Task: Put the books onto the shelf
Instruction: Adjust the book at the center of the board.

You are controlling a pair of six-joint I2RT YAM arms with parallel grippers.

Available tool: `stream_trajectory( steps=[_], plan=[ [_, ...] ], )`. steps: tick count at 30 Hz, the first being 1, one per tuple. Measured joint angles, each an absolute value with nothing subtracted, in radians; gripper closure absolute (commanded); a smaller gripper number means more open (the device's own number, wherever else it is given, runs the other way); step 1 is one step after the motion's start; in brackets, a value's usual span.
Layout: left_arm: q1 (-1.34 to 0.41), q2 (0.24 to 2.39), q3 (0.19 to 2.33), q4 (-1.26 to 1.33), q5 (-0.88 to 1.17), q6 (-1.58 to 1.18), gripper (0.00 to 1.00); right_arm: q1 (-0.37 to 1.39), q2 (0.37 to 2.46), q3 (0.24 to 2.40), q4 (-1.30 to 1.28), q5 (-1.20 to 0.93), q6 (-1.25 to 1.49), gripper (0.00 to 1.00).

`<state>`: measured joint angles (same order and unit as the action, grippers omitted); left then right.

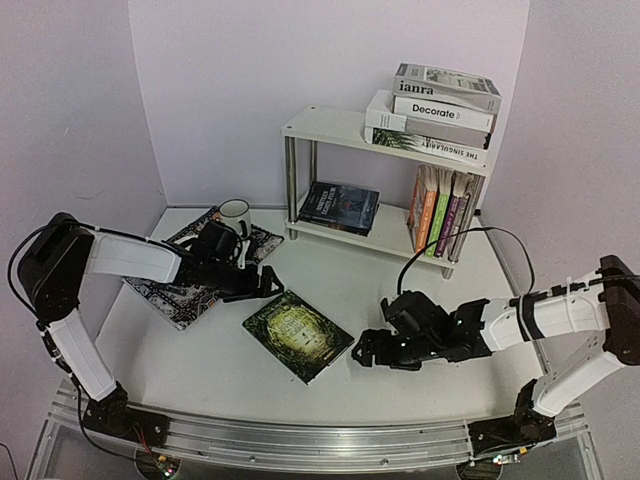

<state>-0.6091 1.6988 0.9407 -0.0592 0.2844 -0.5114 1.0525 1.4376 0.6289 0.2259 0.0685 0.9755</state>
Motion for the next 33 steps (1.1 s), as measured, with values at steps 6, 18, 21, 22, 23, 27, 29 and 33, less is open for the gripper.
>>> stream_trajectory(
  steps=[6,18,21,22,23,27,29,33],
  plan=[
    [-0.609,1.75,0.941,-0.048,0.344,-0.496,0.04,1.071,1.492,0.63,0.289,0.058,1.024,0.17],
    [-0.608,1.808,0.924,-0.003,0.422,-0.496,0.05,1.073,1.564,0.651,0.345,0.024,1.049,0.2],
    [-0.605,1.821,0.925,0.025,0.444,-0.498,0.06,1.073,1.587,0.664,0.348,0.015,1.049,0.21],
    [-0.605,1.823,0.925,0.032,0.449,-0.498,0.06,1.073,1.597,0.67,0.35,0.013,1.048,0.22],
    [-0.605,1.824,0.925,0.035,0.452,-0.498,0.06,1.073,1.607,0.676,0.353,0.011,1.048,0.22],
    [-0.605,1.825,0.919,0.045,0.458,-0.5,0.07,1.073,1.645,0.705,0.36,0.009,1.047,0.23],
    [-0.605,1.824,0.911,0.058,0.467,-0.505,0.07,1.072,1.657,0.72,0.361,0.009,1.043,0.24],
    [-0.605,1.785,0.857,0.08,0.472,-0.528,0.07,1.056,1.675,0.756,0.368,0.001,1.023,0.29]
  ],
)
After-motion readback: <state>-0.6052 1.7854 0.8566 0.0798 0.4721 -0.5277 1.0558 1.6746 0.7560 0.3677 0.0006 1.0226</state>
